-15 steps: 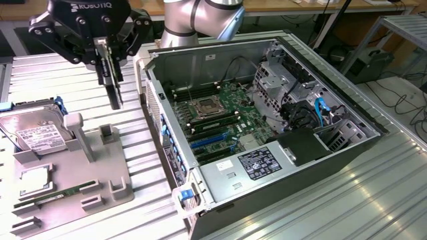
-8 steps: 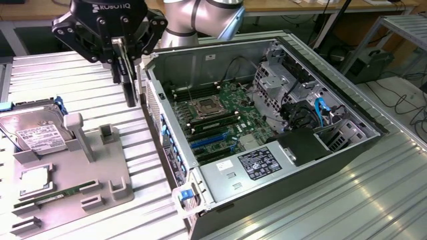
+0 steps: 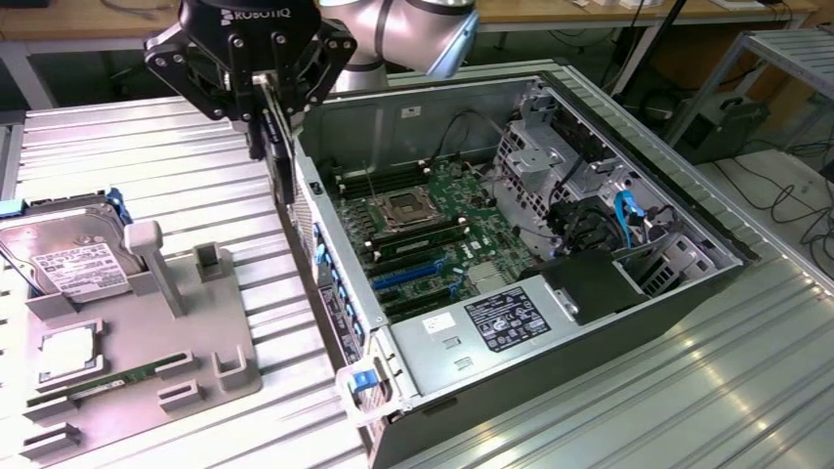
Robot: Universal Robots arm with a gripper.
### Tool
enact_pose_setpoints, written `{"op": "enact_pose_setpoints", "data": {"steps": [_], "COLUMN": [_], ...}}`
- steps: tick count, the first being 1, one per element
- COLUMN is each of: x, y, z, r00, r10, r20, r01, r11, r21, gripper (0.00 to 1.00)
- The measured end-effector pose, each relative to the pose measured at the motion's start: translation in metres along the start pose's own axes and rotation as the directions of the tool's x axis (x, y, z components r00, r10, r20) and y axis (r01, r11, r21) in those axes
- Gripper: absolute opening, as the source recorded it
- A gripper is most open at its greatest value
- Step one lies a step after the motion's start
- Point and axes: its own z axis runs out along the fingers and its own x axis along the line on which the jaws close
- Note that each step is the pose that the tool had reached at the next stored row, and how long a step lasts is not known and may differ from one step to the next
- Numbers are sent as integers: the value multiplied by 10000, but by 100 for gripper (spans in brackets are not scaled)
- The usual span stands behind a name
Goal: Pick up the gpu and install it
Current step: 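Pick up the gpu and move the gpu toward the slot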
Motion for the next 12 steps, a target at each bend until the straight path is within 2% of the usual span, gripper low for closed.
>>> {"op": "enact_pose_setpoints", "data": {"steps": [12], "x": [-228], "y": [-2], "z": [11], "r00": [10000], "r10": [0], "r20": [0], "r01": [0], "r11": [10000], "r21": [0], "gripper": [28]}}
